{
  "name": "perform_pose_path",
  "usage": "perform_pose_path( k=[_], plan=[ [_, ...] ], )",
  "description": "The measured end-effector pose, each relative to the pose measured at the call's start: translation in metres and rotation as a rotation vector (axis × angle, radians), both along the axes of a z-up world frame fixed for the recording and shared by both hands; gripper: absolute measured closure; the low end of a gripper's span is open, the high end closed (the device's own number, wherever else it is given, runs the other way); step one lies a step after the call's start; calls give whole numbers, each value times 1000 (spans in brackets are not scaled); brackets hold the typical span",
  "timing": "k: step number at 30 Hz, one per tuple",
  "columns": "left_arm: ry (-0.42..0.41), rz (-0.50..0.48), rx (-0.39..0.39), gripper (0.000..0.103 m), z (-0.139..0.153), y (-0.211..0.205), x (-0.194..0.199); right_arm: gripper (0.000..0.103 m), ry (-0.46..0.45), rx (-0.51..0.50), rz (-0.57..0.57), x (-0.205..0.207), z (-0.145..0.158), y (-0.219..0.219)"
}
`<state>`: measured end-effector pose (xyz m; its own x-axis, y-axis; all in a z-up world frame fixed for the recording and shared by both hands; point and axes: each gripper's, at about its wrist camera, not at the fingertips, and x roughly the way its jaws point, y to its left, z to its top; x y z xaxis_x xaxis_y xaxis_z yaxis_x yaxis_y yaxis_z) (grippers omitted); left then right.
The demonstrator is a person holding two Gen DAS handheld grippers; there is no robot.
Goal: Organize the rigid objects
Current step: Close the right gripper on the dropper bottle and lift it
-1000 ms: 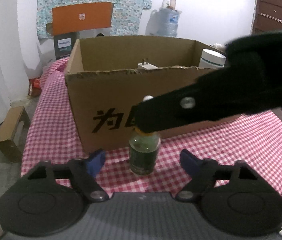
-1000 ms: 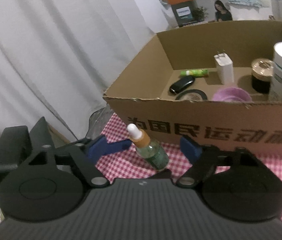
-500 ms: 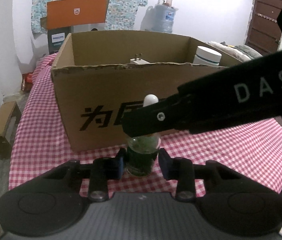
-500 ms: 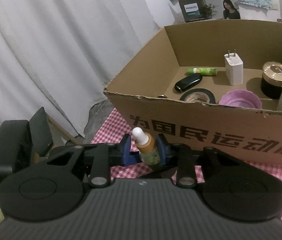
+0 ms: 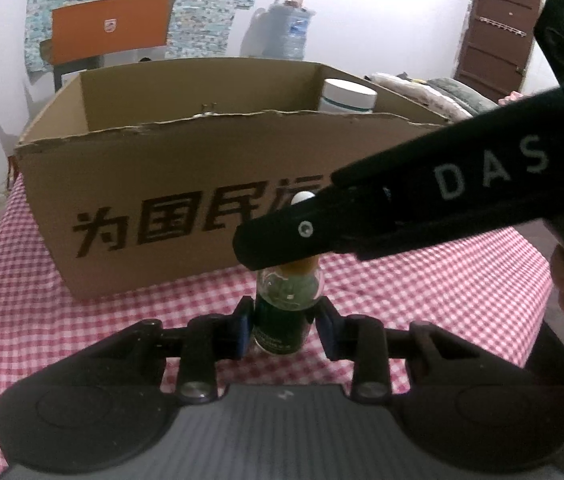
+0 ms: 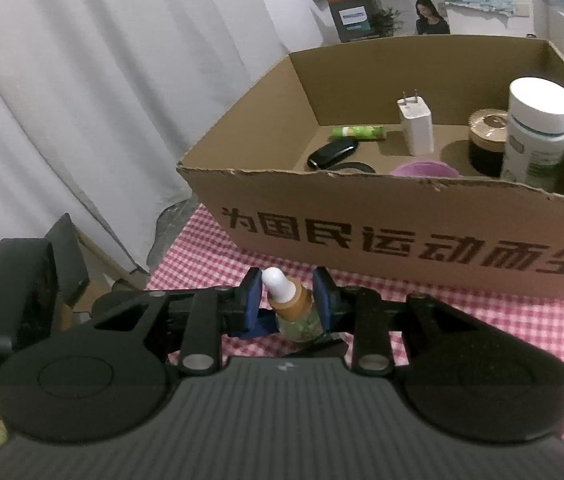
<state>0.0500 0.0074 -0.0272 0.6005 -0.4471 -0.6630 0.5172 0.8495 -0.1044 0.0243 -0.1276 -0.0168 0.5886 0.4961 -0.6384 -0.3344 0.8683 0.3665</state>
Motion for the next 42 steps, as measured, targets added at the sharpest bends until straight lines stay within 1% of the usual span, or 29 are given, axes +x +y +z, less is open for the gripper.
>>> perform_pose_path(
  k=[5,8,11,17,24,30,32,33,42],
  plan=[
    [-23,-12,20,68,-1,-6,-5,74,-8,2,3,-5,1,-5],
    [-30,-21,25,68,0,-7,-5,74,-24,-22,14,-8,5,-5],
    [-35,-27,36,68,-2,-11,-5,74,-21,-37,28,-8,4,-3],
    [-25,-34,54,68,-8,-16,2,74,-10,-65,34,-6,0,0],
    [-14,-32,67,69,-11,-20,8,74,-1,-59,39,-4,0,-2],
    [-20,-33,78,69,-10,-23,9,77,-8,-68,41,-4,1,-2],
    [-23,-35,82,69,-9,-24,8,79,-18,-77,41,-4,2,-2],
    [-24,-36,81,69,-8,-25,7,83,-24,-79,40,-5,3,-2],
    [-37,-30,77,70,2,-28,-2,83,-32,-71,38,-9,11,-3]
  ],
)
